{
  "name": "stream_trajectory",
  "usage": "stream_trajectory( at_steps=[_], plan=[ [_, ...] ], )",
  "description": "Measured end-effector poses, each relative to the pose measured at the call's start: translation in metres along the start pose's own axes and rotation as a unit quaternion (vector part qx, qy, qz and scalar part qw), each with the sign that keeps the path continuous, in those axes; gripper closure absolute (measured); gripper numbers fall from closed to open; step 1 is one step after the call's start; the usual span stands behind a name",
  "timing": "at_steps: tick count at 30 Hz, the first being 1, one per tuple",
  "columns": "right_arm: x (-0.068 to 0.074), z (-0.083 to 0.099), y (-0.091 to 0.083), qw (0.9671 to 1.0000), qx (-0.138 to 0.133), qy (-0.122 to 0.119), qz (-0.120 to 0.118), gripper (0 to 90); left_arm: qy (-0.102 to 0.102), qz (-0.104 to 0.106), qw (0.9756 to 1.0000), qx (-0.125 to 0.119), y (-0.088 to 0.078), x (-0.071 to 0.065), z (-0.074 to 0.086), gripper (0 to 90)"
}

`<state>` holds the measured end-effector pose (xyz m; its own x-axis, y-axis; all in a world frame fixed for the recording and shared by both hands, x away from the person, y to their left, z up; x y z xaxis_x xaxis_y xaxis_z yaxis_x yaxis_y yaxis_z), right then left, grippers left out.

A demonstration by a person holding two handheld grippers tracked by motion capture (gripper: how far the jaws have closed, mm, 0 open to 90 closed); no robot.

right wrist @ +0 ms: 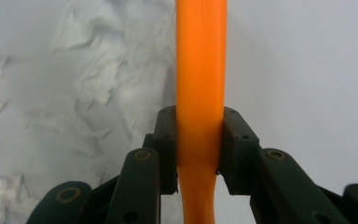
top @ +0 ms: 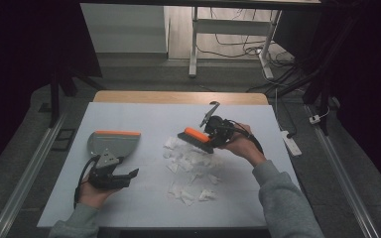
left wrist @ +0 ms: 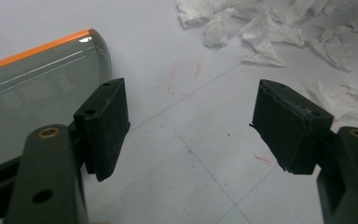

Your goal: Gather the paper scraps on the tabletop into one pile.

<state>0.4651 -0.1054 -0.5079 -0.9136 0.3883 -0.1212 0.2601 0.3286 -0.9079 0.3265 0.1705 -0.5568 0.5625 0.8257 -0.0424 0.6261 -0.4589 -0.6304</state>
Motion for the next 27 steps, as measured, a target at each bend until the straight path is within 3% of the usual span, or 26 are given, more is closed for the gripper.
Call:
stream_trajectory(
  at_steps=[6,9,13,16,20,23,27],
  plan=[
    [-0.016,-0.015,-0.015,0.9951,-0.064,0.071,0.025,70.7,-0.003,0.001,1.0000,-0.002,0.000,0.001,0.000,27.4],
    [-0.011,-0.029,-0.010,0.9925,-0.078,0.094,0.014,70.7,-0.002,0.001,1.0000,-0.002,0.000,0.001,0.000,27.4],
    [0.003,-0.054,0.004,0.9912,-0.088,0.098,-0.005,70.7,-0.003,0.000,1.0000,-0.003,-0.001,0.002,0.000,27.4],
    [0.015,-0.078,0.016,0.9874,-0.116,0.106,-0.021,70.8,-0.004,0.000,1.0000,-0.006,-0.001,0.002,0.000,27.5],
    [0.028,-0.104,0.033,0.9819,-0.130,0.129,-0.046,70.8,-0.003,0.003,1.0000,-0.003,-0.001,0.001,0.001,27.5],
    [0.034,-0.115,0.050,0.9785,-0.127,0.149,-0.063,70.8,-0.002,0.004,1.0000,-0.004,-0.001,0.001,0.001,27.5],
    [0.031,-0.115,0.072,0.9727,-0.117,0.186,-0.075,70.7,-0.002,0.004,1.0000,-0.004,-0.001,0.002,0.001,27.6]
  ],
)
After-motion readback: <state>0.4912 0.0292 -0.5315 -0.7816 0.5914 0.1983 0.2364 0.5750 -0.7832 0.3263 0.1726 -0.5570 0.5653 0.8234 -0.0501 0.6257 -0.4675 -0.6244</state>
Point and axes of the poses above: each handheld gripper's, and its own axes: y roughly forward along the jaws, z roughly out of its underside, x roughly to its left, the point moved 9 cm from there along y, roughly forward along the jaws, and after that the axes turned 1 degree about y, right-handed, at the moved point
